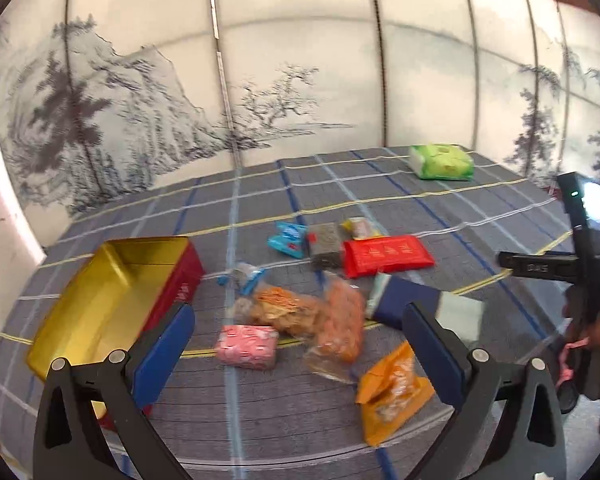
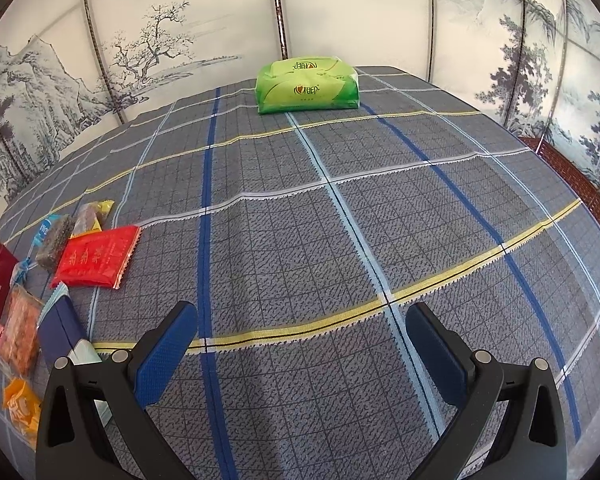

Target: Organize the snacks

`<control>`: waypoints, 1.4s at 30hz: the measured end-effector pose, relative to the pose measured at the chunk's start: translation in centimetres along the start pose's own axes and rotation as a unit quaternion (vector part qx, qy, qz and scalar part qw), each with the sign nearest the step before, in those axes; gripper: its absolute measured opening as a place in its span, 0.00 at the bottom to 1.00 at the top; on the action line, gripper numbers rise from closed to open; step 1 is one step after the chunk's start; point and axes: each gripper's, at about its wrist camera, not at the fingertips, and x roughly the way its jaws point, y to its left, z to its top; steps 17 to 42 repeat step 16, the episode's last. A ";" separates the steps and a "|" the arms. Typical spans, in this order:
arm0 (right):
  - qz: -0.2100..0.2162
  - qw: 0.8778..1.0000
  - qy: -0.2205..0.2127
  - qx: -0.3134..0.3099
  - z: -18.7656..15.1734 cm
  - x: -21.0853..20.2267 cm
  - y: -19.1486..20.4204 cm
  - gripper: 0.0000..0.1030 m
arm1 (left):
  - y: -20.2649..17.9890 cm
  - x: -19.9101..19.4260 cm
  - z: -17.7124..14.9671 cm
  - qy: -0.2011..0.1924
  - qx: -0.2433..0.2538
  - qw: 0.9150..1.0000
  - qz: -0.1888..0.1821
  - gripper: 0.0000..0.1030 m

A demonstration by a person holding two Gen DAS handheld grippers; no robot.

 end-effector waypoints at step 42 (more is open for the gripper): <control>-0.006 1.000 0.009 0.003 0.1 0.1 0.2 1.00 | 1.3 0.3 -0.1 0.022 -0.012 1.000 0.001 1.00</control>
